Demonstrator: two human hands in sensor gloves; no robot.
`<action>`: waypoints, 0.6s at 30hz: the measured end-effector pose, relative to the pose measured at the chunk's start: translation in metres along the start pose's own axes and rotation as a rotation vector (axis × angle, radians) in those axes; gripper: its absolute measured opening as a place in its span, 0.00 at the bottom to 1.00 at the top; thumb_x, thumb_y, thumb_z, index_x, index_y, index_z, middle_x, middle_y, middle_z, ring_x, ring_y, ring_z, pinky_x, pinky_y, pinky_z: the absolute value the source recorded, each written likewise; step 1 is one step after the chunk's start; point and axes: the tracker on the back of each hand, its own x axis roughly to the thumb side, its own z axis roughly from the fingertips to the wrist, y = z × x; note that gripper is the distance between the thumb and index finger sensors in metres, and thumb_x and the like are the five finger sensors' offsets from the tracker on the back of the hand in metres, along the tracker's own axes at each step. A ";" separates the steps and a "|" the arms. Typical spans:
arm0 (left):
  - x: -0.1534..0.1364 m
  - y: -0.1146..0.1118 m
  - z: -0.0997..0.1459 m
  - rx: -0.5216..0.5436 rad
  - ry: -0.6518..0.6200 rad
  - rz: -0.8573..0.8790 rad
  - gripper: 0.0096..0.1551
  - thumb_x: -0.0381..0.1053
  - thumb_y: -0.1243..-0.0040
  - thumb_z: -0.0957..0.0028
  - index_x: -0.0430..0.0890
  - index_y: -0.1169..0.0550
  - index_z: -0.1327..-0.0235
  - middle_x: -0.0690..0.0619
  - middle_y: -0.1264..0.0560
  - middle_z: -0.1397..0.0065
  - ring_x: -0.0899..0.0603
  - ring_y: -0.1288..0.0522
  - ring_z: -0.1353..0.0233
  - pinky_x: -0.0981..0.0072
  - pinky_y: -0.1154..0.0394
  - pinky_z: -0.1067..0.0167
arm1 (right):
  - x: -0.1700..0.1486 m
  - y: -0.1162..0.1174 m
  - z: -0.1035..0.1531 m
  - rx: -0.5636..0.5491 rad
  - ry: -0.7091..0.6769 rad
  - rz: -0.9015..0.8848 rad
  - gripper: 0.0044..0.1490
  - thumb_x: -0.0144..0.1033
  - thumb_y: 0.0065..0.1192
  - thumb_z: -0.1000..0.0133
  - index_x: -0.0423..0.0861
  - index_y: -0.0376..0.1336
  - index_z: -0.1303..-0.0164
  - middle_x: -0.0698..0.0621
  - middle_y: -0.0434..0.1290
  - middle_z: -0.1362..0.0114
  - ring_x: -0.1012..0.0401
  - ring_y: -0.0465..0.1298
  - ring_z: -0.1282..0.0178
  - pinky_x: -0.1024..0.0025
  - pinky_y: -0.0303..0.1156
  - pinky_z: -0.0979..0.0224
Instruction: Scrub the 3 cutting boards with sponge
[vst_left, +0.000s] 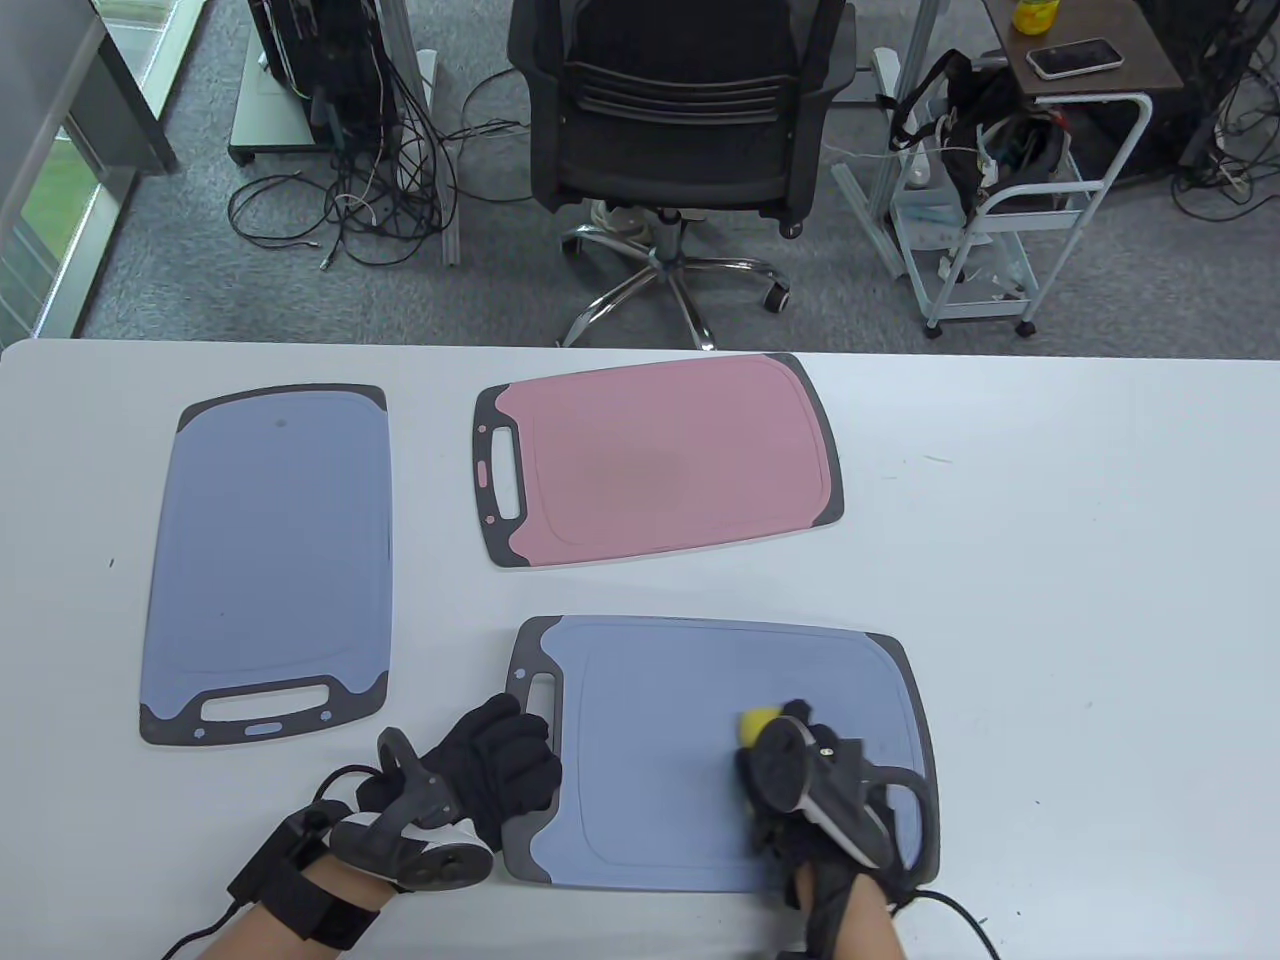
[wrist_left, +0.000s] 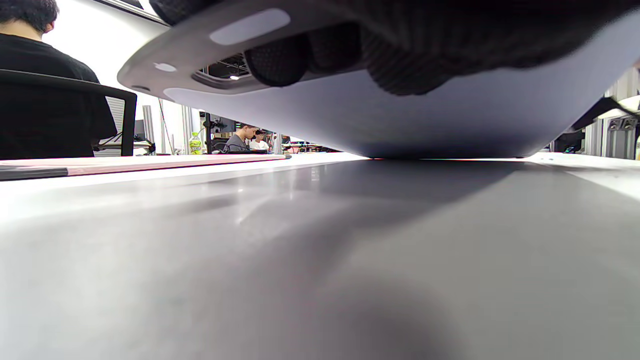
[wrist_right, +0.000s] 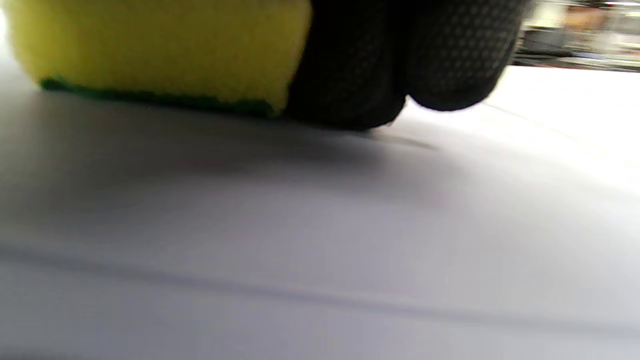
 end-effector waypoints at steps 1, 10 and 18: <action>0.000 0.000 0.000 0.000 -0.001 -0.003 0.24 0.56 0.34 0.39 0.54 0.33 0.36 0.56 0.29 0.31 0.43 0.29 0.23 0.38 0.37 0.25 | 0.031 -0.003 0.003 -0.012 -0.118 0.023 0.50 0.63 0.54 0.43 0.39 0.57 0.21 0.44 0.73 0.42 0.57 0.78 0.54 0.56 0.76 0.44; 0.000 0.000 0.000 0.001 0.002 -0.002 0.24 0.56 0.34 0.38 0.54 0.33 0.36 0.56 0.29 0.31 0.43 0.29 0.23 0.38 0.37 0.25 | 0.018 -0.001 0.003 -0.023 -0.060 -0.007 0.49 0.64 0.56 0.45 0.43 0.58 0.21 0.47 0.74 0.41 0.59 0.78 0.54 0.57 0.76 0.44; 0.002 0.001 0.000 0.002 -0.001 -0.010 0.24 0.56 0.35 0.38 0.54 0.33 0.36 0.56 0.30 0.31 0.43 0.30 0.23 0.38 0.37 0.25 | -0.156 0.016 0.023 0.095 0.597 -0.210 0.49 0.63 0.55 0.42 0.42 0.54 0.19 0.45 0.71 0.39 0.57 0.77 0.51 0.55 0.74 0.43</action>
